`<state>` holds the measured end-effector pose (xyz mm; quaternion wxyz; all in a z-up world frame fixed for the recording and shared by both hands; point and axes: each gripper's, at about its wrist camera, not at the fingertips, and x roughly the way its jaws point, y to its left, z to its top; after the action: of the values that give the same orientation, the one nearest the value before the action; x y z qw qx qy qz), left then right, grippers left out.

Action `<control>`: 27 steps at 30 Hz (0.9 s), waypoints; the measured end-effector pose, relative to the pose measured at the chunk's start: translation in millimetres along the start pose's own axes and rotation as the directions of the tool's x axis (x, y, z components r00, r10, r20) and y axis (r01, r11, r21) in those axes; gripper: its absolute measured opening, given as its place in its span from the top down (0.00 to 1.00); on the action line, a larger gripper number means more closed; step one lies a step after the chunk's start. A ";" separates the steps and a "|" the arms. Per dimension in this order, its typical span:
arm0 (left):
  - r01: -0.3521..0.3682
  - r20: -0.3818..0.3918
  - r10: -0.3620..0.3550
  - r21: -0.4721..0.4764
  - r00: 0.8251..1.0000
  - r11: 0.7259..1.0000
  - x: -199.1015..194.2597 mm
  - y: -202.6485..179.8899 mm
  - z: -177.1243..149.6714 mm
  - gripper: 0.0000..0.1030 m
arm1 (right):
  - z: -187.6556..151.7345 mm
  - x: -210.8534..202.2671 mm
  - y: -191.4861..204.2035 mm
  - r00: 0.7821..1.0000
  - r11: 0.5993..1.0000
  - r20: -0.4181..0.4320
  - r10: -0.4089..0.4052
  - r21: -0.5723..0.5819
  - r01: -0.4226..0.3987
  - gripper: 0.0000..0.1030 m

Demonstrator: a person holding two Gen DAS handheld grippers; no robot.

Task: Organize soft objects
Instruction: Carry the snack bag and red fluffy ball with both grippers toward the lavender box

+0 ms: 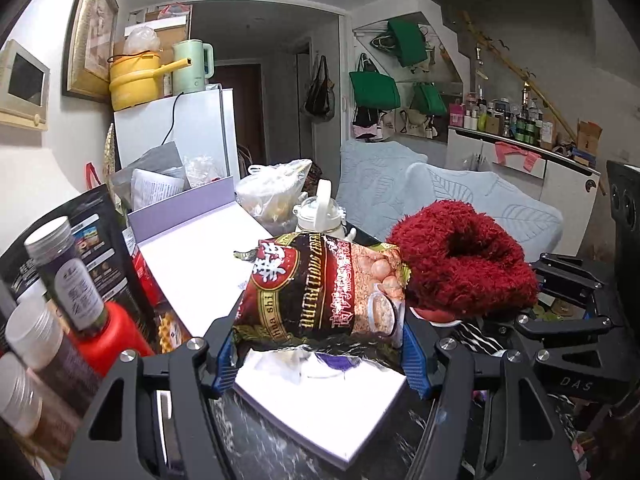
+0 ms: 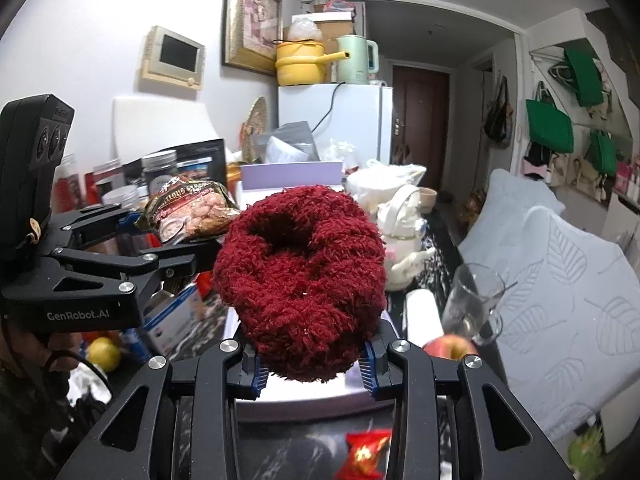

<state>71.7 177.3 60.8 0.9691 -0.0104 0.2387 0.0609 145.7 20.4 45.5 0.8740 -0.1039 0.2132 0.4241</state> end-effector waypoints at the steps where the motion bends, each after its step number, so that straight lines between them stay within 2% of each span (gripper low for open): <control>1: -0.001 -0.002 0.001 -0.002 1.000 1.000 4.3 0.5 2.0 0.37 | 2.6 3.8 -2.4 1.000 1.000 -0.001 -0.002 0.000 0.002 0.66; 11: -0.028 -0.024 0.026 -0.084 0.999 0.996 57.6 22.5 15.6 0.37 | 23.1 52.3 -19.4 0.999 1.000 -0.024 -0.029 0.005 0.029 0.66; 27: -0.103 -0.187 0.084 -0.093 0.979 0.990 129.0 42.5 -11.7 0.37 | 5.8 121.7 -31.1 0.991 0.999 -0.132 -0.015 0.035 0.019 0.66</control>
<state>174.5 233.5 -9.0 0.9374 -0.0543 0.3233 0.1172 238.7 88.1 -5.4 0.8634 -0.1177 0.2771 0.4049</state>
